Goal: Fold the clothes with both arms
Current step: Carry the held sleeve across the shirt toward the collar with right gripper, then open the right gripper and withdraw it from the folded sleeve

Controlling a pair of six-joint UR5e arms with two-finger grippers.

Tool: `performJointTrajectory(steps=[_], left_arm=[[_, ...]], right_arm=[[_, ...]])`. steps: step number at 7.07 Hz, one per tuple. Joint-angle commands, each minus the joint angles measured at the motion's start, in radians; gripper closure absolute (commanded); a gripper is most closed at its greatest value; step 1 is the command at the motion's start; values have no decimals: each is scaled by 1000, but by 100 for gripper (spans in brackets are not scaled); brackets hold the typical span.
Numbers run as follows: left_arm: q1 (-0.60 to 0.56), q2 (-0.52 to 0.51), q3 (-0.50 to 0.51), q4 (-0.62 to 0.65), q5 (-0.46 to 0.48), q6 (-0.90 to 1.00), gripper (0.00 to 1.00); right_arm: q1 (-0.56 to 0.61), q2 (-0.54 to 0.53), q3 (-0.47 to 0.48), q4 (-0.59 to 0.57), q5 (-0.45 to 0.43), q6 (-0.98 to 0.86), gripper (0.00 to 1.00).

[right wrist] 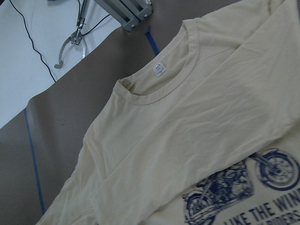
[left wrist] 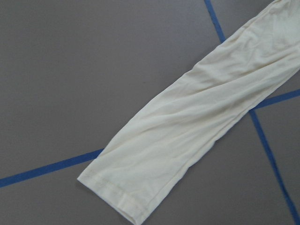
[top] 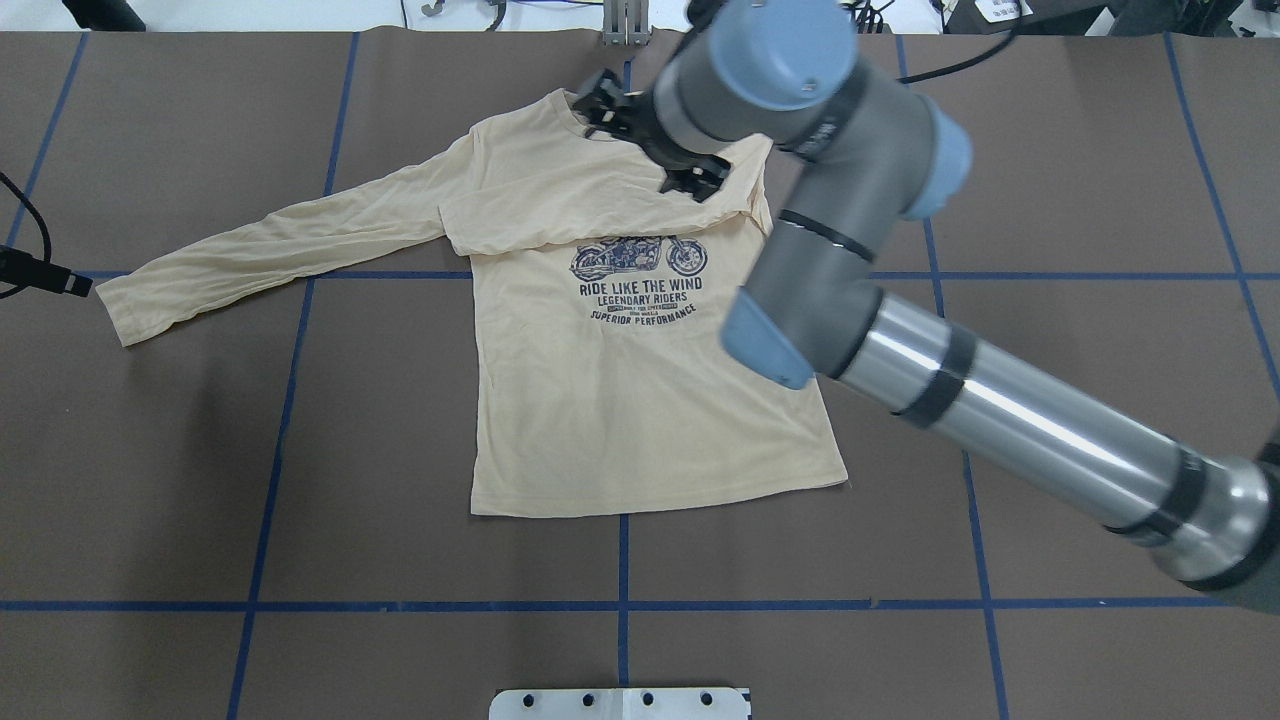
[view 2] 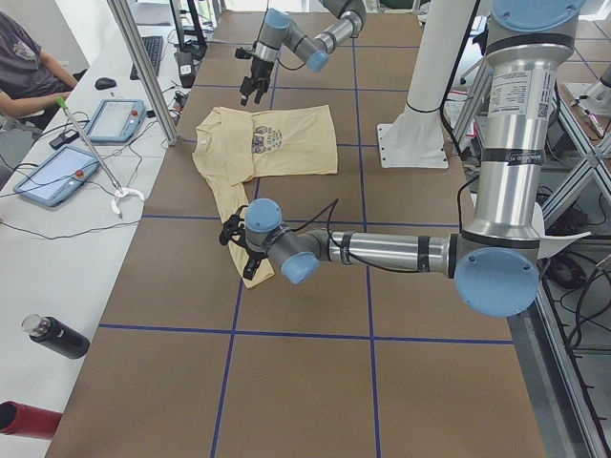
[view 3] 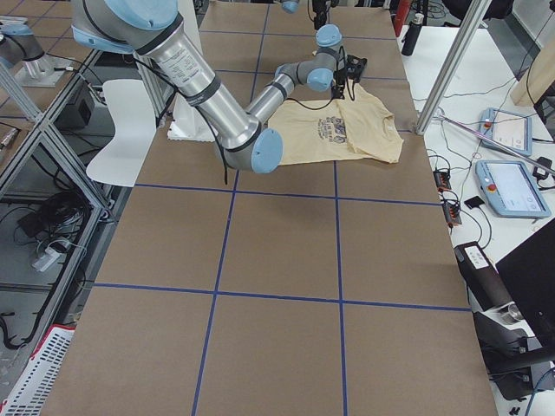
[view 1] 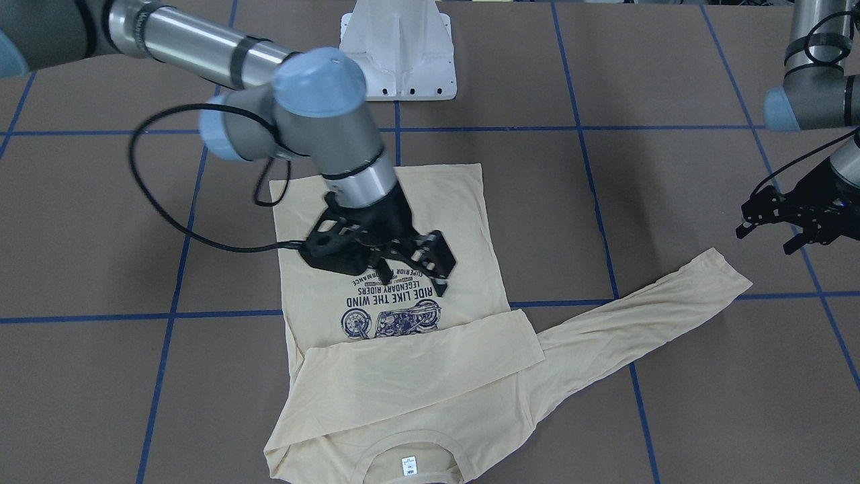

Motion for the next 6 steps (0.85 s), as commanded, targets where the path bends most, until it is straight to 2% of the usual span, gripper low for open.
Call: performJointTrajectory(steps=[1, 2, 3, 4, 5, 6], left_arm=[[1, -138, 239, -84, 1, 1, 10], [1, -142, 316, -174, -5, -2, 18], [-1, -142, 324, -189, -10, -15, 29], [-1, -134, 329, -189, -10, -14, 39], [1, -131, 329, -191, -11, -15, 47], [1, -131, 329, -189, -22, -15, 47]], right_arm=[[103, -360, 296, -14, 157, -197, 1], [144, -451, 318, -6, 206, -224, 1], [199, -503, 318, -2, 274, -303, 1], [226, -542, 318, -2, 299, -371, 1], [226, -539, 316, -2, 297, -373, 1], [226, -535, 315, -2, 296, -373, 1]])
